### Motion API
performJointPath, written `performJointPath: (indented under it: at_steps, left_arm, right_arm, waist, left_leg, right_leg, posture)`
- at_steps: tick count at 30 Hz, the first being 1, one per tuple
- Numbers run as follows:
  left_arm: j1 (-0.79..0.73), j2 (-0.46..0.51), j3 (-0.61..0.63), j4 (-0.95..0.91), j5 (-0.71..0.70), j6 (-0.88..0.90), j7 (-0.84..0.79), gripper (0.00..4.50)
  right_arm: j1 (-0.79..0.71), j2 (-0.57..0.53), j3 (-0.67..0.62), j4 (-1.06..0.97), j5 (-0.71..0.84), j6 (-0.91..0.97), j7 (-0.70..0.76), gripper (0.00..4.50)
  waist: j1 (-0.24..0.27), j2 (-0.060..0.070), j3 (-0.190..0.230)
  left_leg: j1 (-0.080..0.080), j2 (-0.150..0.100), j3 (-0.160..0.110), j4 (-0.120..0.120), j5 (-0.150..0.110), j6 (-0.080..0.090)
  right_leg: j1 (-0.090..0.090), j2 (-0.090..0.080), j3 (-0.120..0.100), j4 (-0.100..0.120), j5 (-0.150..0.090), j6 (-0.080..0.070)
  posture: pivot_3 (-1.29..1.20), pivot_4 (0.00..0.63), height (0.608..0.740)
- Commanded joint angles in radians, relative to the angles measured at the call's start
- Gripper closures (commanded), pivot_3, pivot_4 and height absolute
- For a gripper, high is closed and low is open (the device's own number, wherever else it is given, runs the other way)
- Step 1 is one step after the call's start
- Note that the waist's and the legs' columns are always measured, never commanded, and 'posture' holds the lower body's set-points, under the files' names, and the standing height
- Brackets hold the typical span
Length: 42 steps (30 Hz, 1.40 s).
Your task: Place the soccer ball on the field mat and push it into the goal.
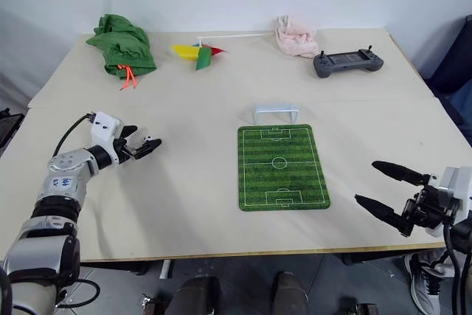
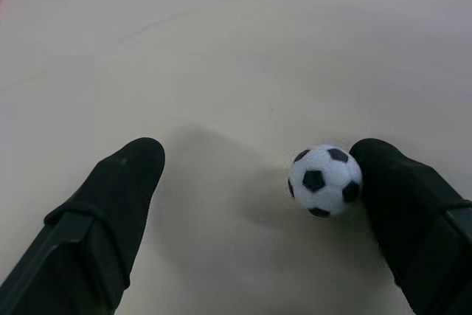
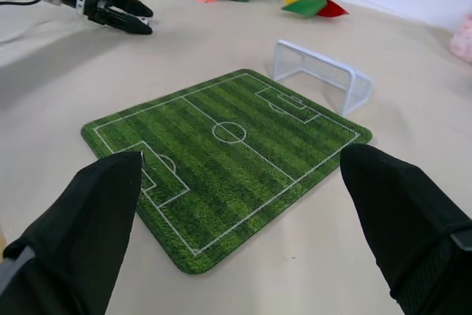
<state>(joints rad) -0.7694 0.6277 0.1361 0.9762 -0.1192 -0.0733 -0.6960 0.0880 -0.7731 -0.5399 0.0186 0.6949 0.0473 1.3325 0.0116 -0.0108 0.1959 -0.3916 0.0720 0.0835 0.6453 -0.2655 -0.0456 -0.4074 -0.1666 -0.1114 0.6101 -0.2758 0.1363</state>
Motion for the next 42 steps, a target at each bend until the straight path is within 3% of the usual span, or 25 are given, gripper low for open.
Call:
performJointPath:
  at_steps: [1, 4, 12, 20, 26, 31, 42]
  left_arm:
    - [-0.048, -0.001, -0.007, 0.083, 0.023, -0.057, -0.012, 0.41]
    - [-0.068, -0.013, -0.014, 0.117, 0.031, -0.078, -0.038, 1.14]
    - [-0.067, -0.009, -0.017, 0.116, 0.032, -0.071, -0.093, 3.63]
    - [-0.048, 0.005, 0.003, 0.07, 0.005, -0.068, -0.139, 3.64]
    - [-0.012, -0.015, 0.014, -0.105, -0.062, 0.004, -0.248, 3.64]
    - [0.101, -0.05, -0.006, -0.401, -0.146, 0.105, -0.341, 3.64]
    - [0.349, -0.131, -0.101, -0.905, -0.216, 0.222, -0.337, 3.64]
  right_arm:
    - [0.006, -0.005, -0.051, -0.027, 0.037, 0.0, 0.003, 0.0]
    - [0.008, -0.011, -0.061, -0.02, 0.054, 0.007, 0.024, 0.0]
    - [0.006, -0.012, -0.06, -0.001, 0.044, 0.004, 0.023, 0.0]
    - [0.0, -0.03, -0.068, 0.024, 0.042, 0.008, 0.025, 0.0]
    - [-0.009, -0.045, -0.08, 0.044, 0.051, 0.016, 0.04, 0.0]
    - [-0.023, -0.053, -0.083, 0.053, 0.059, 0.029, 0.052, 0.0]
    - [-0.041, -0.067, -0.078, 0.057, 0.06, 0.078, 0.079, 0.0]
  waist:
    - [0.001, 0.0, 0.0]
    - [0.001, 0.0, 0.0]
    - [0.007, 0.0, 0.0]
    - [0.008, 0.0, 0.0]
    - [0.01, -0.001, 0.0]
    - [0.011, -0.001, 0.0]
    - [0.012, -0.001, 0.001]
  left_leg:
    - [0.0, 0.0, 0.0, 0.0, 0.0, 0.0]
    - [0.0, 0.0, 0.0, 0.0, 0.0, 0.0]
    - [0.0, 0.0, 0.0, 0.001, 0.0, 0.0]
    - [0.0, 0.0, 0.001, 0.001, 0.0, 0.0]
    - [0.0, 0.0, 0.001, 0.001, 0.0, 0.0]
    - [0.0, 0.0, 0.001, 0.001, 0.0, 0.0]
    - [0.0, 0.0, 0.002, 0.003, 0.0, 0.001]
  right_leg:
    - [0.0, 0.0, 0.0, 0.0, 0.0, 0.0]
    - [0.0, 0.0, 0.0, 0.0, 0.0, 0.0]
    - [0.0, 0.0, 0.001, 0.001, 0.0, 0.0]
    - [0.0, 0.0, 0.001, 0.001, 0.0, 0.0]
    - [0.0, 0.0, 0.001, 0.001, 0.0, 0.0]
    - [0.0, 0.0, 0.001, 0.001, 0.0, 0.001]
    - [0.0, 0.0, 0.004, 0.001, 0.0, 0.001]
  posture:
    - [0.0, 0.15, 0.74]
    - [0.0, 0.15, 0.74]
    - [0.0, 0.15, 0.74]
    - [0.0, 0.15, 0.74]
    - [0.0, 0.15, 0.74]
    - [0.0, 0.15, 0.74]
    - [0.0, 0.15, 0.74]
